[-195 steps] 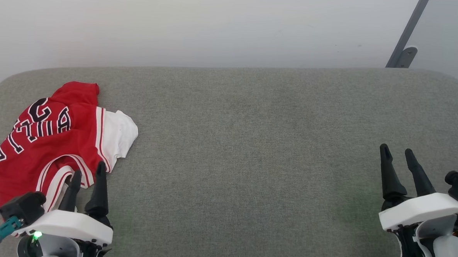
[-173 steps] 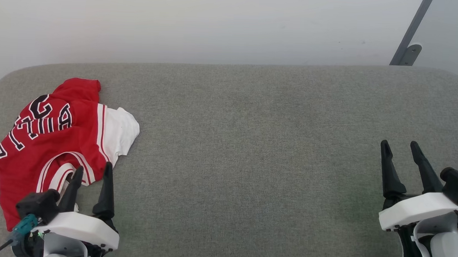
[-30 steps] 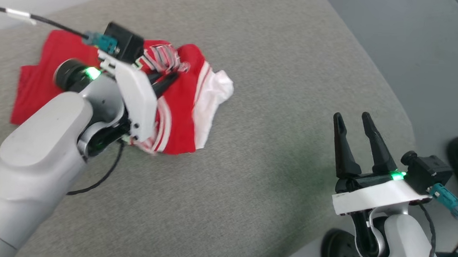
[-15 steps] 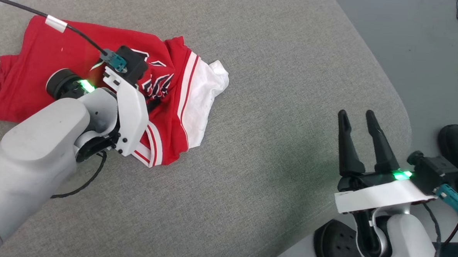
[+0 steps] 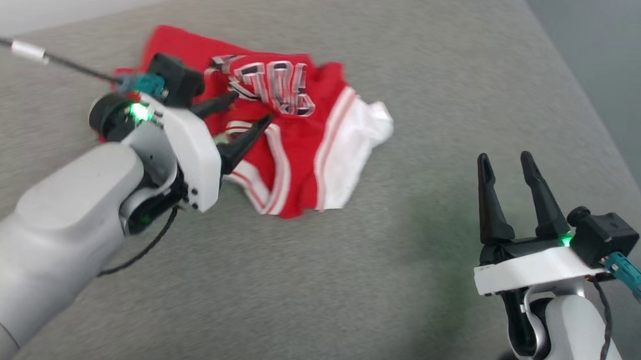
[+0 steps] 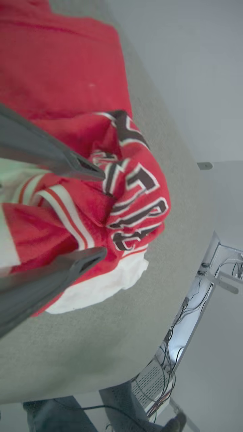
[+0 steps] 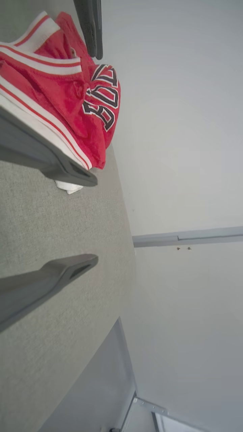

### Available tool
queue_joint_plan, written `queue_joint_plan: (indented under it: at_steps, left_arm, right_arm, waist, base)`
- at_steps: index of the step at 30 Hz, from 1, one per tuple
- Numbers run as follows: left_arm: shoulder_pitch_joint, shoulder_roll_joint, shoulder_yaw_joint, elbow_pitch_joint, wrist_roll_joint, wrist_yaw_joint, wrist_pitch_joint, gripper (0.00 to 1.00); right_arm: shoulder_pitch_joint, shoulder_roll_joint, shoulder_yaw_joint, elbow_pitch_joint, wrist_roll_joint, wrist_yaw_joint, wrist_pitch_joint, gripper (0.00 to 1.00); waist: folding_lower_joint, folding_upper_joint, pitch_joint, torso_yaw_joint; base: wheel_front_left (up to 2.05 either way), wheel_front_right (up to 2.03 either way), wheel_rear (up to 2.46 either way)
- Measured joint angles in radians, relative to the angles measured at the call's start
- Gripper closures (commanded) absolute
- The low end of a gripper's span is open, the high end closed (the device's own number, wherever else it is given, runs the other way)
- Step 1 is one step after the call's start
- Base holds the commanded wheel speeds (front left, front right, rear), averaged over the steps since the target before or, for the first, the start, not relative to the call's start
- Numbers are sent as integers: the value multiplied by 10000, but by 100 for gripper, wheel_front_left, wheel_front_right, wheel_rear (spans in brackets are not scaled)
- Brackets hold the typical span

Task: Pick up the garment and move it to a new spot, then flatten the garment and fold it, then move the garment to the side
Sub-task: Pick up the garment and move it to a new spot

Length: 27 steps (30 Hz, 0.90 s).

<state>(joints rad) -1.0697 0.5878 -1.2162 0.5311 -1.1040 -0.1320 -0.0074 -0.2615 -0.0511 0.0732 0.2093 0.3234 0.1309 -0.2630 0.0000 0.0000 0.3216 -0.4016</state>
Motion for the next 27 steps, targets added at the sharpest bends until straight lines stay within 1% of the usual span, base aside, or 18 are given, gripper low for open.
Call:
queue_joint_plan:
  at_steps: [2,4,5,7,9,11,13,17,20,23,27]
  left_arm:
    - [370,-42,119,128,-102,2,-596,0]
    - [865,-104,339,389,-261,107,-1317,0]
    - [1158,-159,512,525,-414,178,-1712,0]
    - [1817,-259,815,815,-807,178,-2201,0]
    - [2529,-376,1262,1076,-1170,174,-2447,0]
    - [3127,-470,1703,1241,-1244,161,-2529,0]
    - [3687,-594,2667,1189,-1093,125,-2531,0]
    - [5140,-732,4681,899,36,119,-2539,0]
    - [6441,-940,6180,483,1041,272,-2539,0]
    - [7672,-1260,7543,-102,2088,382,-2539,0]
    - [9228,-1685,9024,-974,3685,556,-2539,0]
  right_arm:
    - [-8,0,-148,81,-261,0,0,0]
    - [-7,0,-251,182,-577,0,0,0]
    - [-4,2,-326,228,-713,0,0,0]
    - [5,2,-468,324,-970,0,0,0]
    - [58,4,-721,403,-1246,0,0,0]
    - [191,-27,-930,464,-1407,0,0,0]
    - [372,-146,-1152,491,-1503,0,0,0]
    - [724,-313,-1501,495,-1574,0,0,0]
    - [1041,-391,-1718,477,-1576,0,0,0]
    - [1379,-470,-1845,464,-1574,0,0,0]
    - [1818,-489,-1967,420,-1565,0,0,0]
  waist:
    - [0,0,-138,408]
    - [0,0,-290,818]
    - [0,0,-370,1031]
    - [0,0,-537,1449]
    - [0,0,-722,1859]
    - [0,0,-918,2266]
    - [0,0,-1117,2678]
    - [0,0,-1525,3448]
    - [0,0,-1866,3916]
    - [0,0,-2239,4247]
    - [0,0,-2688,4529]
  base:
    - [0,0,0]
    - [0,0,0]
    - [0,0,0]
    - [0,0,0]
    - [0,0,0]
    - [0,0,0]
    - [0,0,0]
    - [0,0,0]
    - [0,0,0]
    - [0,0,0]
    - [0,0,0]
